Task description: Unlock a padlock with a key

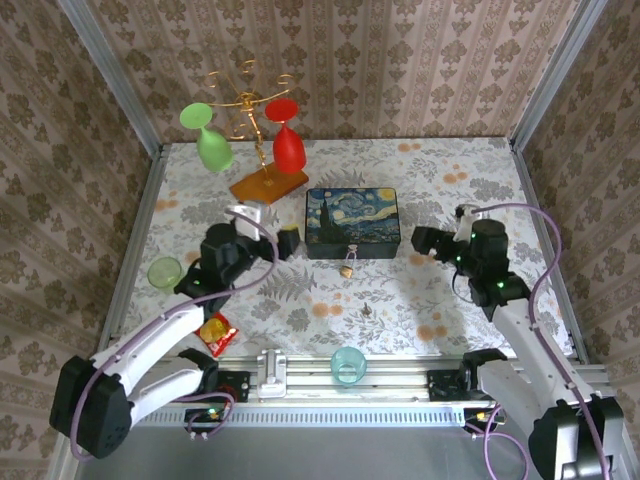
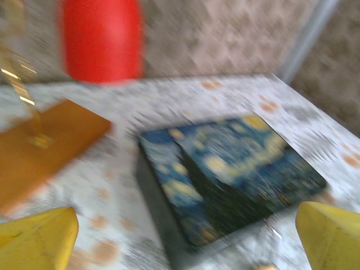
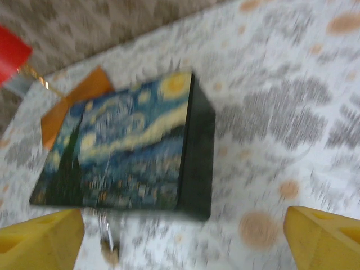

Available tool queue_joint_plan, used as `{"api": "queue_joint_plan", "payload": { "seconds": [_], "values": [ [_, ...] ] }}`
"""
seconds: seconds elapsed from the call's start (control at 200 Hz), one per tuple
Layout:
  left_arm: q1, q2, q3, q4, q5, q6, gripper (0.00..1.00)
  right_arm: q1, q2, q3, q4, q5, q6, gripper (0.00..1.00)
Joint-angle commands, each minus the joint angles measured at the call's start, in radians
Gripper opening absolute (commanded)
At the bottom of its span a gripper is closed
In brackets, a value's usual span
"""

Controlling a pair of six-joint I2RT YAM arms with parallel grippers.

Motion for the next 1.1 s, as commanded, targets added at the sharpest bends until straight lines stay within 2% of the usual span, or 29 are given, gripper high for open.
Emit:
{"api": "queue_joint_plan", "payload": {
  "seconds": [0.0,0.075,0.13,0.195,0.295,0.345,0.44,0.56,0.805,0.95,1.095],
  "values": [
    [-0.099,0.051,-0.002,-0.057,0.01,-0.077,1.0,0.102,-0.014,-0.03,-0.179,0.027,0.103,0.86],
    [-0.171,0.106,0.011,-0.082,-0.077,-0.124,1.0,0.214,0.015,-0.04,-0.194,0.093,0.145,0.76],
    [-0.202,0.145,0.013,-0.082,-0.111,-0.202,1.0,0.334,0.056,-0.029,-0.22,0.205,0.169,0.75],
    [-0.233,0.188,-0.015,0.01,-0.102,-0.27,0.99,0.452,0.119,-0.011,-0.238,0.316,0.2,0.73],
    [-0.296,0.242,-0.01,0.044,-0.132,-0.309,0.97,0.574,0.217,0.0,-0.19,0.357,0.254,0.71],
    [-0.313,0.26,0.005,0.037,-0.127,-0.31,0.97,0.614,0.264,-0.002,-0.145,0.353,0.271,0.67],
    [-0.318,0.269,0.019,0.023,-0.11,-0.304,0.97,0.696,0.347,0.029,-0.14,0.399,0.291,0.62],
    [-0.317,0.24,0.017,-0.003,-0.126,-0.291,0.96,0.728,0.405,0.025,-0.084,0.379,0.33,0.5],
    [-0.319,0.223,-0.025,0.03,-0.135,-0.316,0.96,0.781,0.529,0.087,-0.086,0.4,0.359,0.48],
    [-0.321,0.22,-0.053,0.064,-0.137,-0.333,0.96,0.817,0.638,0.177,-0.244,0.499,0.36,0.43],
    [-0.327,0.216,-0.058,0.063,-0.14,-0.33,0.96,0.848,0.66,0.186,-0.292,0.533,0.383,0.43]
  ]
}}
